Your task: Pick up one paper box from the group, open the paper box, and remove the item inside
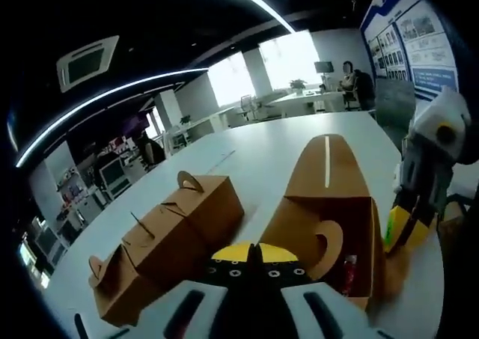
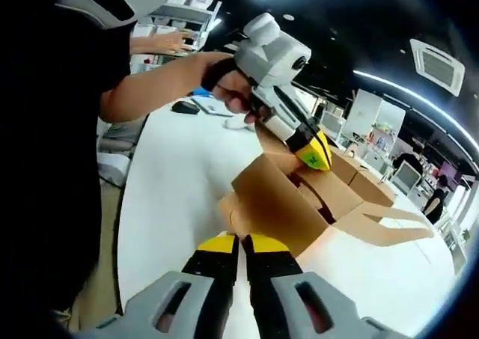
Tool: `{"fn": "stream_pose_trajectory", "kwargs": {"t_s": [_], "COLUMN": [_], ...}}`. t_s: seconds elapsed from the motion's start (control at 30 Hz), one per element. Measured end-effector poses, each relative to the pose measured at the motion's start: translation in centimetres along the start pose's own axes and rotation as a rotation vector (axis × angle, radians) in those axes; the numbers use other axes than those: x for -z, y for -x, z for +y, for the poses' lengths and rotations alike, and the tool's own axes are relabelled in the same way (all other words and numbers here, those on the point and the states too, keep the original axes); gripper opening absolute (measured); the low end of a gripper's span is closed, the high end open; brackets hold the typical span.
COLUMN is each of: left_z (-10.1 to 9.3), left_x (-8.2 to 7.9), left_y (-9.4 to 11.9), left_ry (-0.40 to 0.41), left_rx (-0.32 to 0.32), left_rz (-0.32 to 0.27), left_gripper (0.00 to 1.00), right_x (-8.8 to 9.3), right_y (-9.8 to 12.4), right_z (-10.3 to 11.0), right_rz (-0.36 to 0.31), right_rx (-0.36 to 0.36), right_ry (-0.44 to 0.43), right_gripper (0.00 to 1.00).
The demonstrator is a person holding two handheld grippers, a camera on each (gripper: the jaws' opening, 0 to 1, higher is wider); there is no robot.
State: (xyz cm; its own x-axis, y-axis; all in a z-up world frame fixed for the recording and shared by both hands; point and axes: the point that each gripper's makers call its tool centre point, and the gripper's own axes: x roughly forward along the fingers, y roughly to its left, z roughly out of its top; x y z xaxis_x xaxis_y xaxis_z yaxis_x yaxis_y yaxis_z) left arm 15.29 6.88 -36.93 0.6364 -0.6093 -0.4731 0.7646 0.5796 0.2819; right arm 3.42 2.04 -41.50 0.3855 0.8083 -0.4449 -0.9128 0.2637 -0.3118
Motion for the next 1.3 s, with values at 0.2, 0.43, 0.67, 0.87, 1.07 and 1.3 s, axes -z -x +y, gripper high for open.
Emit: {"fn": "stream_pose_trajectory", "kwargs": {"t_s": [0.2,0.43,0.67,0.87,1.07,1.3], "left_z": [0.0,0.0,0.0,0.0,0.2,-0.7], "left_x": [0.0,0.0,0.0,0.0,-0.1,-0.2], "left_y": [0.0,0.0,0.1,0.0,-0.3,-0.8], "left_ry": [0.009,0.002,-0.001,-0.007,-0.046,-0.070], "left_rx": [0.009,0.013,0.013,0.006,-0.030,-0.004], "left_rz": [-0.003,0.000,-0.003,-0.002,0.029,0.047], "left_gripper": [0.05,0.05,0.05,0.05,0.05,0.07], "right_x": [0.3,0.3,0.4,0.2,-1.2,-7.1], "right_y": [-0.6,-0.7,-0.8,-0.4,1.7,5.9], "right_z": [-0.6,-0.9,-0.9,-0.4,-0.2,-2.0], "right_rz": [0.002,-0.004,-0.006,-0.005,-0.065,-0.343], "right_rx": [0.005,0.024,0.033,0.020,0.041,0.063], "right_ry": [-0.011,-0.011,0.002,0.016,0.011,-0.153], "right_gripper": [0.06,0.06,0.06,0.07,0.14,0.19]}}
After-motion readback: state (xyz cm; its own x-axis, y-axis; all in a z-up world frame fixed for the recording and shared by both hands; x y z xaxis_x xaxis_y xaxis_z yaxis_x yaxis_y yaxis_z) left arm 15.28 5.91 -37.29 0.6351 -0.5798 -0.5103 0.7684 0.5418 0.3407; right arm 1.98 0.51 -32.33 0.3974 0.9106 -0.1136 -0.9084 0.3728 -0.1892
